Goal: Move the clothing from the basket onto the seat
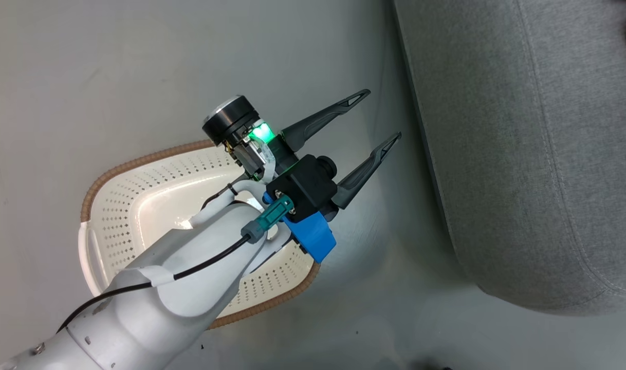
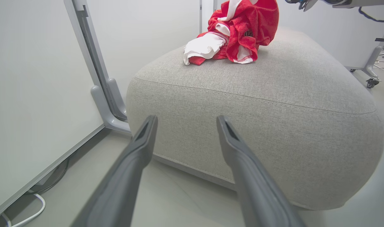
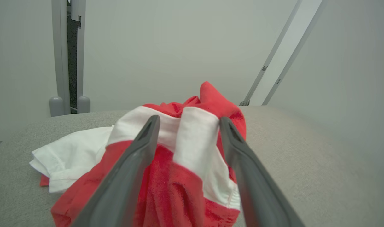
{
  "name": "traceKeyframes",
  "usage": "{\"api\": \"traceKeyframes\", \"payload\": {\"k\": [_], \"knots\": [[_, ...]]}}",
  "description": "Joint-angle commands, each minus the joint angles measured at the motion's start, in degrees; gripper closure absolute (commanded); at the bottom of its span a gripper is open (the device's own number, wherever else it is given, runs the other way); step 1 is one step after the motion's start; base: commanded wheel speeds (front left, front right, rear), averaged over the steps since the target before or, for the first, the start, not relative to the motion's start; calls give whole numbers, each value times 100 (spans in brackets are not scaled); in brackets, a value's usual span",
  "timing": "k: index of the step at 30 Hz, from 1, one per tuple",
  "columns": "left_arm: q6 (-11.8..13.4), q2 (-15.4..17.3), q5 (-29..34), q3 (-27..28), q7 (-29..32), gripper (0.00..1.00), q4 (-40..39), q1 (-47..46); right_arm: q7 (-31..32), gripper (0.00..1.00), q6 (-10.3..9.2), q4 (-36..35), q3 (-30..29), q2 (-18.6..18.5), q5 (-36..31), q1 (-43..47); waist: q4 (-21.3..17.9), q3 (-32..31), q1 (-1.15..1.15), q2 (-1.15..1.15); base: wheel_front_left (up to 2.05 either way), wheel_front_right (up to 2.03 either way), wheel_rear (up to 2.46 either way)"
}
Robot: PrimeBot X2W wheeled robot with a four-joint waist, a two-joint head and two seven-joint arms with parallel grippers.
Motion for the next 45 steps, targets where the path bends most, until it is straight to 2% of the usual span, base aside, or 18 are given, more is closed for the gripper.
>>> {"api": "traceKeyframes", "payload": {"k": [1,7,12,16,26,33,45], "knots": [[49,-23,-45,42,-27,0,12,95,-3,0,1,-186,50,39,-38,216,-13,-260,0,0,0,0,0],[184,-73,-173,201,-50,0,19,414,-2,0,1,-1221,33,308,-127,909,29,-809,0,0,0,0,0],[309,-62,-248,490,-51,0,-138,813,-2,0,1,-1967,408,573,-107,1445,145,-1260,0,0,0,0,0],[412,-39,-299,814,-53,0,-229,1194,-3,0,1,-2294,854,664,-3,1802,340,-1609,0,0,0,0,0],[593,7,-299,1822,-49,0,-407,2184,-2,0,2,-2608,1787,970,359,2425,962,-2443,0,0,0,0,0],[695,-17,-217,2661,-50,0,-537,2918,-2,0,1,-2659,2340,1159,424,2824,1257,-2951,0,0,0,0,0],[645,-205,92,3834,-49,0,-703,3943,-2,0,1,-2712,2467,1581,414,3785,1510,-3575,0,0,0,0,0]]}}
